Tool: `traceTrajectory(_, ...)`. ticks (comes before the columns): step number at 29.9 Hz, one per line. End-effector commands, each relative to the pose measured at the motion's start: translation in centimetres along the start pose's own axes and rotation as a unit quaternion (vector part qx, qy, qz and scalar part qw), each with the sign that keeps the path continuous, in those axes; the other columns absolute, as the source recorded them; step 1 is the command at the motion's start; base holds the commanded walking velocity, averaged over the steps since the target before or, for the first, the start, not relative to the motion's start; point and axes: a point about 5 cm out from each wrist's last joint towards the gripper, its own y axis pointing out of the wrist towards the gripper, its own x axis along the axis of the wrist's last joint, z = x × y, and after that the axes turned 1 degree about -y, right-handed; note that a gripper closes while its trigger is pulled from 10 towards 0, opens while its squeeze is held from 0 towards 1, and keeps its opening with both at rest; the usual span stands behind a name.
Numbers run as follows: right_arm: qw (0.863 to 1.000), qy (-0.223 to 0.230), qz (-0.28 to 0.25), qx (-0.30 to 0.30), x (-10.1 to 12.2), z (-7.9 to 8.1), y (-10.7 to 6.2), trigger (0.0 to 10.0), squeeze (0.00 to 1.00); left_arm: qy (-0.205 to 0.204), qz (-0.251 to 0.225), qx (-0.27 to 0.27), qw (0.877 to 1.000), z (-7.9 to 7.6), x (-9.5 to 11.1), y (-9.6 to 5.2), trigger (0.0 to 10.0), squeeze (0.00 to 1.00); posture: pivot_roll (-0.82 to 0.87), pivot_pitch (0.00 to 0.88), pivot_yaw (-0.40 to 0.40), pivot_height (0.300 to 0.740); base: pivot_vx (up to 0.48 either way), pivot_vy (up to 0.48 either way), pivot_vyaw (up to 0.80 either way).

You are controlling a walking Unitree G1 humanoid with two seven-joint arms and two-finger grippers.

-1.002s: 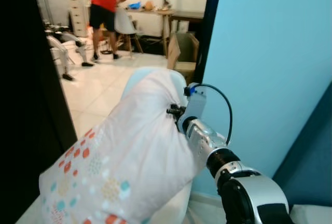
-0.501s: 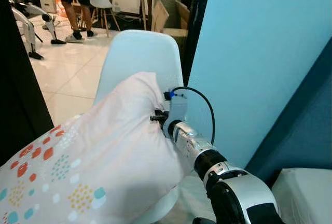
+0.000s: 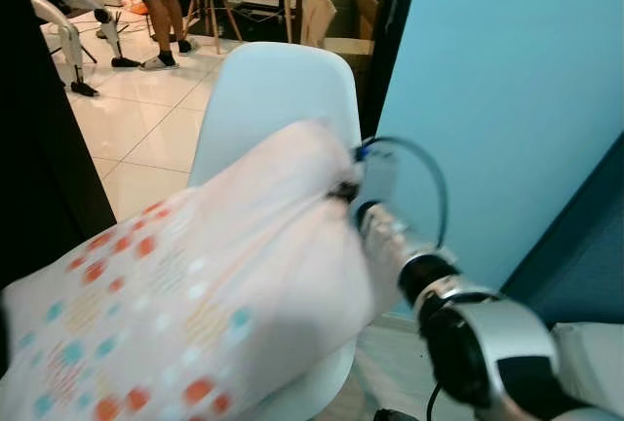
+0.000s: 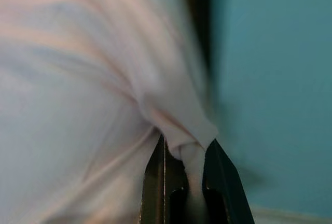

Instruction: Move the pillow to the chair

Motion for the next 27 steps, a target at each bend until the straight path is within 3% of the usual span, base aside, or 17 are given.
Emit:
traceTrajectory(1,0.992,0.063,-0.068,-0.087,3.1,-3.8,0.0,10.0,0.0,0.007,0.009,0.0,1.0,0.3,-0.7,-0.1,10.0,0.0,0.18,0.135,-0.09,0.545,0.0,0.0,0.0)
traceTrajectory(5,0.971,0.117,-0.068,-0.197,2.4,-9.4,-1.0,10.0,0.0,0.009,0.009,0.0,1.0,0.3,-0.7,-0.1,10.0,0.0,0.17,0.14,-0.085,0.545,0.0,0.0,0.0)
traceTrajectory(8,0.971,0.117,-0.068,-0.197,2.4,-9.4,-1.0,10.0,0.0,0.009,0.009,0.0,1.0,0.3,-0.7,-0.1,10.0,0.0,0.17,0.14,-0.085,0.545,0.0,0.0,0.0)
traceTrajectory(9,0.968,0.112,-0.053,-0.216,1.4,-10.3,-1.3,10.0,0.0,0.009,0.009,0.0,1.0,0.4,-0.7,-0.1,10.0,0.0,0.17,0.139,-0.08,0.545,0.0,0.0,0.0)
traceTrajectory(11,0.971,0.091,0.011,-0.223,-3.3,-10.4,-2.0,10.0,0.0,0.011,0.008,-0.001,1.0,0.3,-0.5,-0.1,10.0,0.0,0.15,0.131,-0.073,0.545,0.0,0.0,0.0)
traceTrajectory(12,0.971,0.091,0.011,-0.223,-3.3,-10.4,-2.0,10.0,0.0,0.011,0.008,-0.001,1.0,0.3,-0.5,-0.1,10.0,0.0,0.15,0.131,-0.073,0.545,0.0,0.0,0.0)
traceTrajectory(14,0.972,0.096,0.078,-0.201,-7.9,-8.9,-2.8,10.0,0.0,0.01,0.002,-0.002,1.0,0.3,-0.1,0.0,10.0,0.0,0.15,0.122,-0.078,0.545,0.0,0.0,0.0)
traceTrajectory(16,0.972,0.096,0.078,-0.201,-7.9,-8.9,-2.8,10.0,0.0,0.01,0.002,-0.002,1.0,0.3,-0.1,0.0,10.0,0.0,0.15,0.122,-0.078,0.545,0.0,0.0,0.0)
traceTrajectory(18,0.97,0.113,0.127,-0.172,-11.1,-6.7,-3.5,10.0,0.0,-0.01,-0.015,0.004,1.0,0.4,0.8,0.1,10.0,0.0,0.15,0.114,-0.079,0.545,0.0,0.0,0.0)
traceTrajectory(19,0.97,0.113,0.127,-0.172,-11.1,-6.7,-3.5,10.0,0.0,-0.01,-0.015,0.004,1.0,0.4,0.8,0.1,10.0,0.0,0.15,0.114,-0.079,0.545,0.0,0.0,0.0)
traceTrajectory(21,0.969,0.129,0.162,-0.133,-13.4,-3.7,-4.1,10.0,0.0,-0.063,-0.053,0.018,0.996,0.9,2.8,0.4,10.0,0.0,0.16,0.111,-0.085,0.545,0.0,0.0,0.0)
traceTrajectory(23,0.969,0.129,0.162,-0.133,-13.4,-3.7,-4.1,10.0,0.0,-0.063,-0.053,0.018,0.996,0.9,2.8,0.4,10.0,0.0,0.16,0.111,-0.085,0.545,0.0,0.0,0.0)
traceTrajectory(26,0.972,0.127,0.18,-0.087,-14.8,-0.6,-4.6,10.0,0.0,-0.115,-0.098,0.023,0.988,1.6,5.2,0.5,10.0,0.0,0.17,0.109,-0.097,0.545,0.0,0.0,0.0)
traceTrajectory(27,0.972,0.127,0.18,-0.087,-14.8,-0.6,-4.6,10.0,0.0,-0.115,-0.098,0.023,0.988,1.6,5.2,0.5,10.0,0.0,0.17,0.109,-0.097,0.545,0.0,0.0,0.0)
